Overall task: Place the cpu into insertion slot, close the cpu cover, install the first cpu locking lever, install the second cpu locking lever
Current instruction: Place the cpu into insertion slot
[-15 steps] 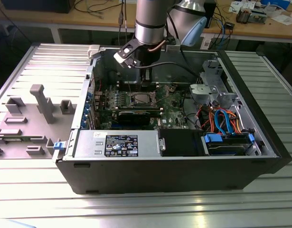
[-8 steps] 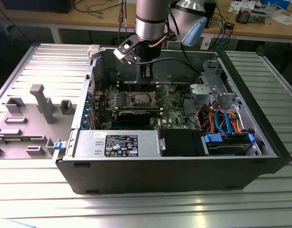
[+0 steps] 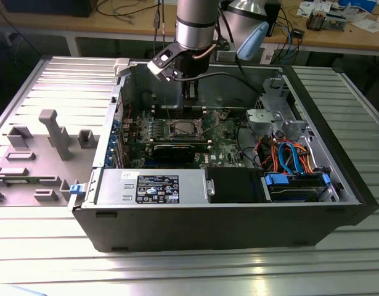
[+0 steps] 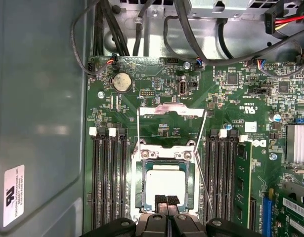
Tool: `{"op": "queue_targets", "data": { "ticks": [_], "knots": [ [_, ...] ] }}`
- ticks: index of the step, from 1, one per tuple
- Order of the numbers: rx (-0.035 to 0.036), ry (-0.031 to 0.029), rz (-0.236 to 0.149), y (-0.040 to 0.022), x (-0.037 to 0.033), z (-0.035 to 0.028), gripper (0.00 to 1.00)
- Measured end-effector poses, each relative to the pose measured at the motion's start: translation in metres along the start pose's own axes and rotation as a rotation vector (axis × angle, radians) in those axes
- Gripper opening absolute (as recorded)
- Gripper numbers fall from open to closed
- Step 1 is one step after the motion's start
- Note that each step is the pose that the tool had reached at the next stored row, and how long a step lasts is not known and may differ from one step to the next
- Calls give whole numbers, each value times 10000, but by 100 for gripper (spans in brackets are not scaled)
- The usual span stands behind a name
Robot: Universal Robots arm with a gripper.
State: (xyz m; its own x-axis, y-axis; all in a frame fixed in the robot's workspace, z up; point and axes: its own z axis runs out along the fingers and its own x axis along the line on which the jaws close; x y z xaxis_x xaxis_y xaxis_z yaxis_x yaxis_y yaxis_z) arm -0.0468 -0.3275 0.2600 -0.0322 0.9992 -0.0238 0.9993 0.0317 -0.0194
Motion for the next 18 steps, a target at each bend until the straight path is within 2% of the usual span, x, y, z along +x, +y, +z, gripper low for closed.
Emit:
{"op": "queue_targets", "data": {
  "ticks": [12,18],
  "knots": [
    [0,-9,-1,-2,-3,-111,11],
    [0,-16,-1,-4,-5,-196,11]
  ]
}}
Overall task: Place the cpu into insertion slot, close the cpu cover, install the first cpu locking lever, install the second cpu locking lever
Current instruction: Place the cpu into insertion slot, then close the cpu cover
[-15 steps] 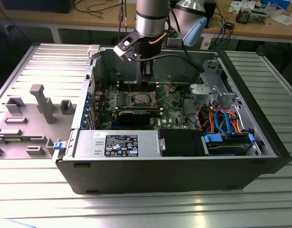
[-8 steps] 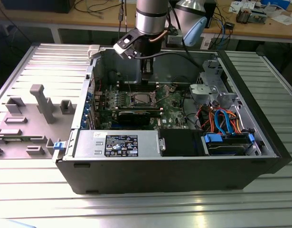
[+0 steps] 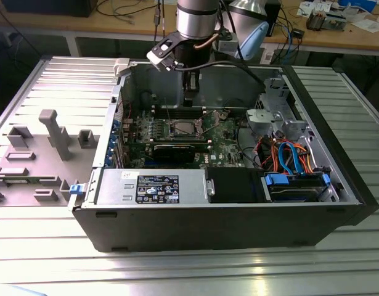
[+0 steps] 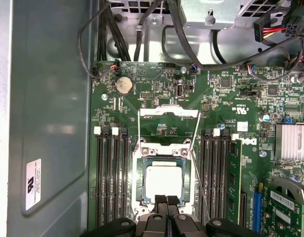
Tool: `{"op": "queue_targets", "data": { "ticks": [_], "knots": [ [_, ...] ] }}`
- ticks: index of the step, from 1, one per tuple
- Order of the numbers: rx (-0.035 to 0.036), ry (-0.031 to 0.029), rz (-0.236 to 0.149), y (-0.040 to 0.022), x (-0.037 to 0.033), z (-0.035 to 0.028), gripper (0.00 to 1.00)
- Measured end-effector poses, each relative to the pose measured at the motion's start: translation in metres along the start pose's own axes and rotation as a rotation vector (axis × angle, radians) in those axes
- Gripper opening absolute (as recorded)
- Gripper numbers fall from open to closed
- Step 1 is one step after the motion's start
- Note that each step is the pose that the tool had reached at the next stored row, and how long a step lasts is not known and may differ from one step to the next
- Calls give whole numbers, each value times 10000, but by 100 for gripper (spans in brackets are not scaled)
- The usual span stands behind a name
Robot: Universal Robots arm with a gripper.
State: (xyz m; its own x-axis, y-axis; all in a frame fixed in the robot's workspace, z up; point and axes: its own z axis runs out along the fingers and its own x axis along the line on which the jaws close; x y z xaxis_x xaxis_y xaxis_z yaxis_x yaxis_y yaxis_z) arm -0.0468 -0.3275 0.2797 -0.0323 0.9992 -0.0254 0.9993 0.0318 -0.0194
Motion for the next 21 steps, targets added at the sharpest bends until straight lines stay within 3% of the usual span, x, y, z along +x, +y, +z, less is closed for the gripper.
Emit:
{"op": "queue_targets", "data": {
  "ticks": [11,21],
  "knots": [
    [0,-5,-1,-1,-2,-65,11],
    [0,-5,-1,11,-13,-60,11]
  ]
}}
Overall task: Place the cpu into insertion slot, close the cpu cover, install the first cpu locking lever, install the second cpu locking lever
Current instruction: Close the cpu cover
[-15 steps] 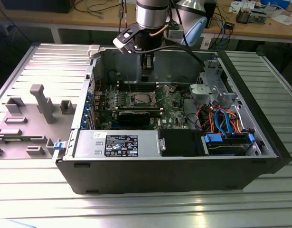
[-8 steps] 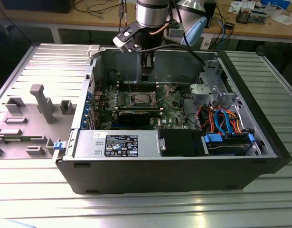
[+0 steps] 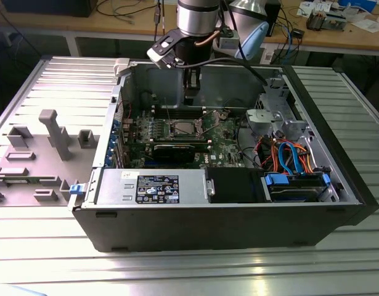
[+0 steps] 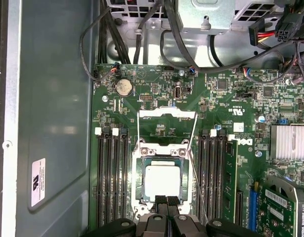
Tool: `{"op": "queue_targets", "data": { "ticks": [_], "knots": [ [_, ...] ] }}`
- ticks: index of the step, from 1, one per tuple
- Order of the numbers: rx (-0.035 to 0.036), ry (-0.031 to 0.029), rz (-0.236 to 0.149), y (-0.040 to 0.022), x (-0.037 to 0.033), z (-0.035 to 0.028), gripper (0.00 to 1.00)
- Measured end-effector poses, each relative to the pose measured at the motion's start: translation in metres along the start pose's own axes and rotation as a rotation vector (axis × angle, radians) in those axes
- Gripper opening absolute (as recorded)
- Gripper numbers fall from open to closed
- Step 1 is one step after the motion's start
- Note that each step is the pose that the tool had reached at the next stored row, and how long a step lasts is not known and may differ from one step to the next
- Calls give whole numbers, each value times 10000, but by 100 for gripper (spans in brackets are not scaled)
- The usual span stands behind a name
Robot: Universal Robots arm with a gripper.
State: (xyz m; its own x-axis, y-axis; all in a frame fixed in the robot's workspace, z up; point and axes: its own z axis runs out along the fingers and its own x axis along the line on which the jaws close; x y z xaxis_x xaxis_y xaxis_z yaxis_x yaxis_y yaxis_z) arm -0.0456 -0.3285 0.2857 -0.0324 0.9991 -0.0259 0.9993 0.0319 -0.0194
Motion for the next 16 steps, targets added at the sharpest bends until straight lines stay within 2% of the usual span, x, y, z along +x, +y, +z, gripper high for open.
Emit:
{"op": "queue_targets", "data": {
  "ticks": [16],
  "knots": [
    [0,0,0,42,-1,18,11]
  ]
}}
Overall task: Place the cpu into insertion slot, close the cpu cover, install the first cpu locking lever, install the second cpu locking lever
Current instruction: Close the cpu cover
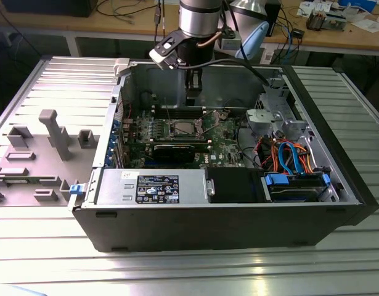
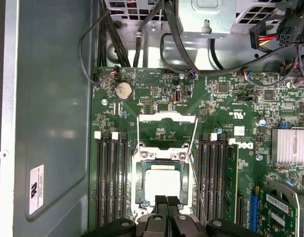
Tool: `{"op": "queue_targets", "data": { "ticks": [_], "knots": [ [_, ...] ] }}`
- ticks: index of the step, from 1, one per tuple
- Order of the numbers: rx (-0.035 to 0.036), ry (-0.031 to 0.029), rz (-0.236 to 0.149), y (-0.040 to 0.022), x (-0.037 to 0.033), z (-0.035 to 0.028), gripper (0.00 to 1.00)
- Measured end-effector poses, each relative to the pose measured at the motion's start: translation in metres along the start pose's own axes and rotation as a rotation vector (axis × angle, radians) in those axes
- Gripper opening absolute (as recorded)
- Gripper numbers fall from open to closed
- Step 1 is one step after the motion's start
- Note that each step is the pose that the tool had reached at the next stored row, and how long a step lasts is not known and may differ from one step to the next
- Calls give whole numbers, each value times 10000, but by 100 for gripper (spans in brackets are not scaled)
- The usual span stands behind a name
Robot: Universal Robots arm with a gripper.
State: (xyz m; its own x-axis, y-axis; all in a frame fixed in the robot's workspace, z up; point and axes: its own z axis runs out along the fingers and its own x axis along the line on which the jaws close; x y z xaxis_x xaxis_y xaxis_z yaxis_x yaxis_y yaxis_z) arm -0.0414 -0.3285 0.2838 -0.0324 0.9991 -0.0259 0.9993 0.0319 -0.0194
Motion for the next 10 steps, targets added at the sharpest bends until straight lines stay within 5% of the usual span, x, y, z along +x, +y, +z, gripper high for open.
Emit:
{"op": "queue_targets", "data": {
  "ticks": [10],
  "knots": [
    [0,0,0,28,-1,6,11]
  ]
}}
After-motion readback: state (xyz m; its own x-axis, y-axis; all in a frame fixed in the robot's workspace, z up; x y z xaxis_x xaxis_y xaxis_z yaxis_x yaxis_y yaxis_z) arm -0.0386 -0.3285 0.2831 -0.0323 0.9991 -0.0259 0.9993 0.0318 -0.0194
